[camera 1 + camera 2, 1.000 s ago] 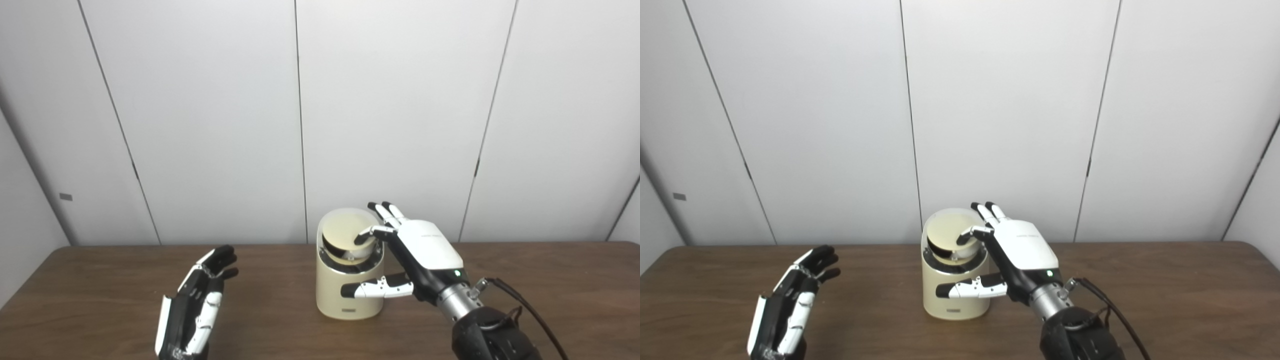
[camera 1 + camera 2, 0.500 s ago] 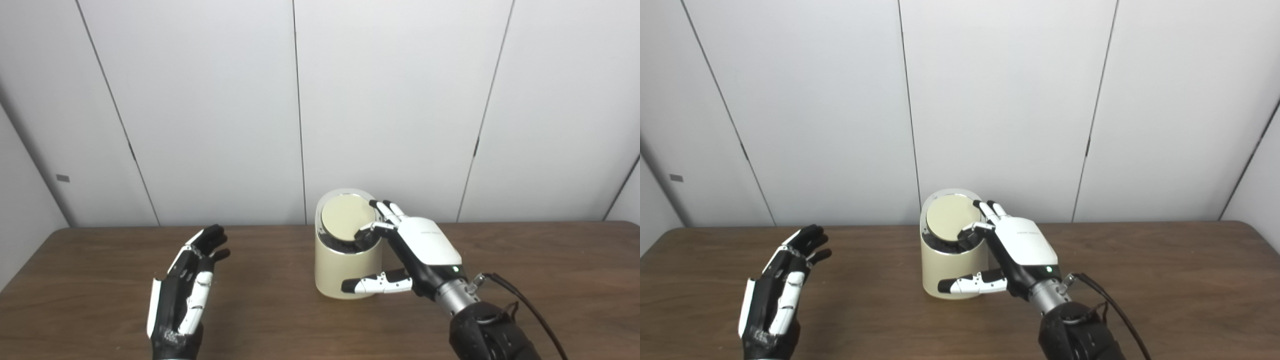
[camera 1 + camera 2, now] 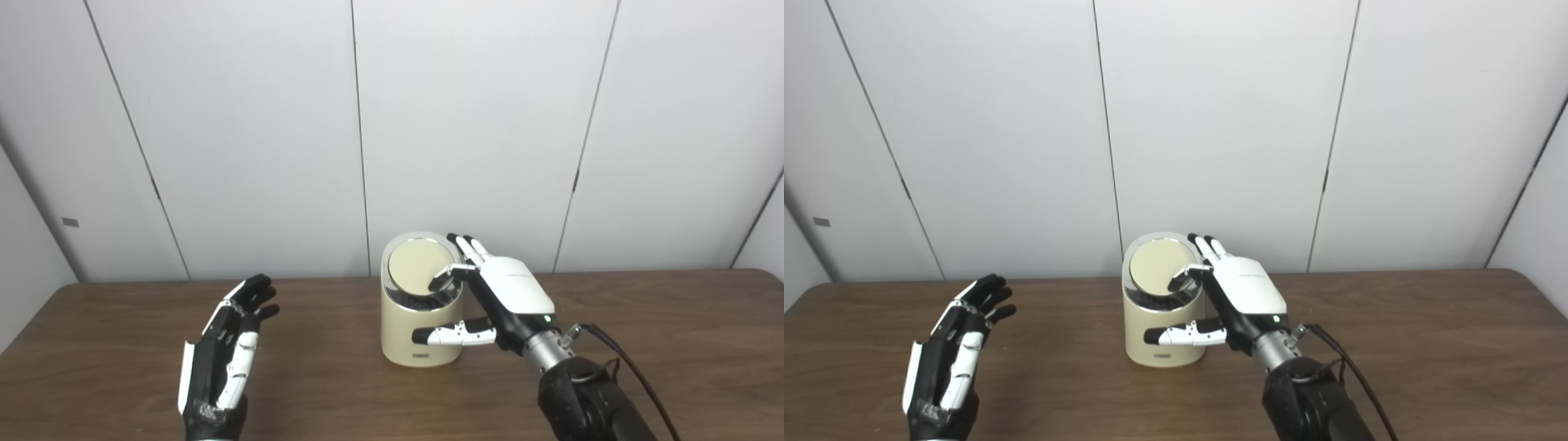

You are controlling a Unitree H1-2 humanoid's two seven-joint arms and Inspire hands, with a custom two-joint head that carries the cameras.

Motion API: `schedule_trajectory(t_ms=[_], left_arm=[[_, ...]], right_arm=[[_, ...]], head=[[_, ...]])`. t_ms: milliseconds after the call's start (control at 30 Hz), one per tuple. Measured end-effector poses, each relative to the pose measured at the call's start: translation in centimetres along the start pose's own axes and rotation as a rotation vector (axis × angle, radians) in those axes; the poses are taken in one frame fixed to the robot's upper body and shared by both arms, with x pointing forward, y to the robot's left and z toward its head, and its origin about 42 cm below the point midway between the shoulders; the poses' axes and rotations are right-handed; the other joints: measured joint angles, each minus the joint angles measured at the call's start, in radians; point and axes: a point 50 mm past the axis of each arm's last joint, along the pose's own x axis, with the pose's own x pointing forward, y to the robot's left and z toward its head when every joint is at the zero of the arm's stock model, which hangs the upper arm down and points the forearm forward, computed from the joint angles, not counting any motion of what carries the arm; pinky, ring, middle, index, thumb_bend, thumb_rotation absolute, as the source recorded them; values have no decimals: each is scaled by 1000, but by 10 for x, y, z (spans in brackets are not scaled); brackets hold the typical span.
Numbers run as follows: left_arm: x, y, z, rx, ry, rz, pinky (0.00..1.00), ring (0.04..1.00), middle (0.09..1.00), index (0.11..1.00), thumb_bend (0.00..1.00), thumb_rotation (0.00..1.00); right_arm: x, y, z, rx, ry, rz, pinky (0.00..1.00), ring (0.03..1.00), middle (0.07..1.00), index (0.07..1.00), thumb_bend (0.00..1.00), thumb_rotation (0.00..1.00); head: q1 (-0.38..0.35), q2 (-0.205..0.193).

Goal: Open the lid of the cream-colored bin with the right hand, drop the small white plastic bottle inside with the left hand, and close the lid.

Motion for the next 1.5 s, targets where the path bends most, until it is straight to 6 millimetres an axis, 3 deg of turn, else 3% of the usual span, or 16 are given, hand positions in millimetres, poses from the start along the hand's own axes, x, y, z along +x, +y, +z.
schedule_trajectory(t_ms=[633, 800, 900, 1100, 1200, 1333, 1500], left_arm=[[0, -2, 0, -5, 0, -2, 762, 822, 834, 806, 514, 610], [1, -2, 0, -5, 0, -2, 763, 823, 834, 806, 508, 606], [2, -2, -2, -1, 4, -1, 757, 819, 831, 804, 500, 613], [3, -2, -8, 0, 19, 4, 769, 825, 835, 809, 498, 614], [4, -3, -7, 0, 14, 1, 773, 828, 838, 813, 493, 620], [3, -2, -11, 8, 10, 0, 766, 818, 830, 807, 492, 619], [3, -1, -11, 9, 8, 1, 772, 820, 832, 811, 507, 610]], right_arm=[[9, 1, 10, -38, -8, 12, 917, 1000, 990, 716, 970, 800], [10, 1, 9, -27, -4, 14, 903, 1000, 988, 746, 961, 790], [5, 1, 4, 45, -10, 3, 886, 1000, 992, 811, 938, 783], [-22, 16, -13, 270, -28, -16, 867, 984, 1000, 979, 891, 802], [-31, 19, -17, 335, -33, -66, 824, 967, 1000, 998, 880, 825], [-32, 6, -25, 388, -54, -182, 795, 949, 1000, 1000, 896, 831], [-40, 7, -44, 510, -60, -326, 822, 913, 971, 1000, 908, 795]], head=[[3, -8], [3, -15], [2, -23], [0, -40], [0, -49], [3, -54], [6, -61]])
